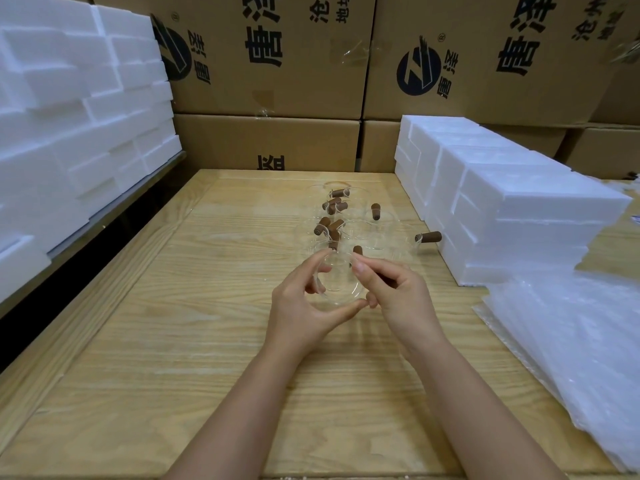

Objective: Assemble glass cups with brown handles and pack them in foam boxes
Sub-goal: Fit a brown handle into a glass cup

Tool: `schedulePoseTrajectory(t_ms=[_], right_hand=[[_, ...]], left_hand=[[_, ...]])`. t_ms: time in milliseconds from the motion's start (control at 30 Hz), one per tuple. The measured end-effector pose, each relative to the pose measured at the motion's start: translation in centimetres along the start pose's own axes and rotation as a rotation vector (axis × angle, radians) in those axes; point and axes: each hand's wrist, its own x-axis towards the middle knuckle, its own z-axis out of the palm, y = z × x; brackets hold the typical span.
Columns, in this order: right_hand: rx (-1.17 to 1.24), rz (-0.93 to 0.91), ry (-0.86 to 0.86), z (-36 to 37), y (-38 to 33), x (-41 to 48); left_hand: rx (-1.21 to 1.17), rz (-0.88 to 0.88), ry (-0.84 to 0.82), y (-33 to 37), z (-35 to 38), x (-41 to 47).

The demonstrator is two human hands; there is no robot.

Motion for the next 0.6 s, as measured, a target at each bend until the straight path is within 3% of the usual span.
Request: schedulePoseTrajectory(t_ms=[300,600], right_hand=[[-0.127,-0.131,0.237,1.8,1.0,-0.9],[-0.286,-0.168,0.122,1.6,1.0,-0.6]], left_hand=[[0.112,0.112,0.022,0.6,0.5,-0.6],[0.066,0.023,0.034,0.7,0.2,-0.5]])
